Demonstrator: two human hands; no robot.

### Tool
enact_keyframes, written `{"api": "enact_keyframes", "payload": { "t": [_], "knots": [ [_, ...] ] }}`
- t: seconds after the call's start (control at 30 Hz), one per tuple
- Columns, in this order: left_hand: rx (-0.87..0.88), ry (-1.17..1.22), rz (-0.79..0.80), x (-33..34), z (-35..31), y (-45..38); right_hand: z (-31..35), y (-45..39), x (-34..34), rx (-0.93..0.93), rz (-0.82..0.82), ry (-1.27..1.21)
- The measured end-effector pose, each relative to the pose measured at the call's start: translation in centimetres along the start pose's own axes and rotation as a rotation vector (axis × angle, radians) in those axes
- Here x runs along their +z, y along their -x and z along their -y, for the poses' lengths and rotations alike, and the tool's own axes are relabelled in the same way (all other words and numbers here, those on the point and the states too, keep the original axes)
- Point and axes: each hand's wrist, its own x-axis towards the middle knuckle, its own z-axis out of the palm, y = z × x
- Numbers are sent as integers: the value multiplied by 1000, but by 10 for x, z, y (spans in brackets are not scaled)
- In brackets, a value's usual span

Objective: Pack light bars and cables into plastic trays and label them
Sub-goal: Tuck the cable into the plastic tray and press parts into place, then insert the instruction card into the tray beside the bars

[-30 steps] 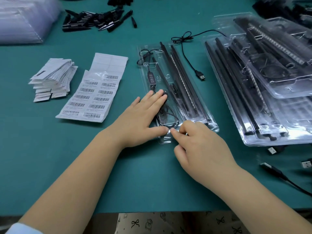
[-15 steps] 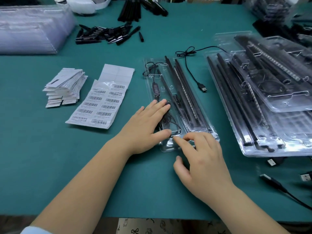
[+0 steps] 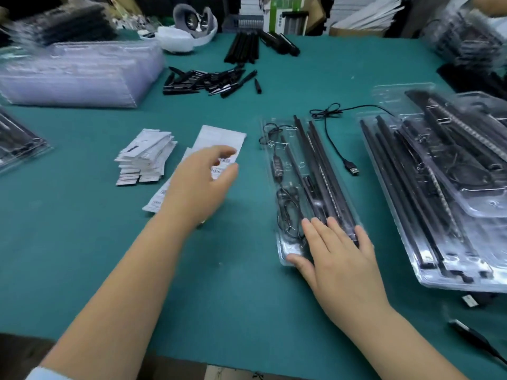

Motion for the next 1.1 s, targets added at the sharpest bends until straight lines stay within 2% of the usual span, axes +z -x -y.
{"api": "enact_keyframes", "payload": {
  "t": [0.07, 0.13, 0.23, 0.3, 0.33, 0.47, 0.63, 0.73, 0.87, 0.93, 1.0, 1.1],
  "knots": [
    [-164, -139, -147, -32, 28, -26, -1, 1, 2, -2, -22, -4],
    [-309, -368, -206, -63, 60, -47, -1, 0, 3, -1, -56, -8],
    [-494, -625, 1, -83, 96, -60, 1, 1, 4, 19, -71, -15],
    [-490, -688, 137, -80, 107, -58, 1, 0, 4, 35, -69, -30],
    [-464, -702, 151, -77, 108, -56, 1, 1, 4, 41, -64, -33],
    [-347, -848, 94, -76, 100, -51, 1, 1, 3, 50, -39, -26],
    [-300, -844, 104, -77, 87, -55, 1, 0, 2, 58, -21, -30],
    [-243, -881, 38, -73, 72, -54, 1, 0, 0, 72, -7, -34],
    [8, -769, -240, -71, 49, -42, 1, -1, -2, 87, 25, -41],
    [1, -593, -303, -67, 31, -29, 1, -1, -3, 95, 33, -52],
    [-195, -247, -174, -52, 13, -9, 2, -1, -4, 105, 29, -58],
    [-549, 258, 237, -16, -12, 29, 3, -1, -4, 120, 11, -56]
  ]
}}
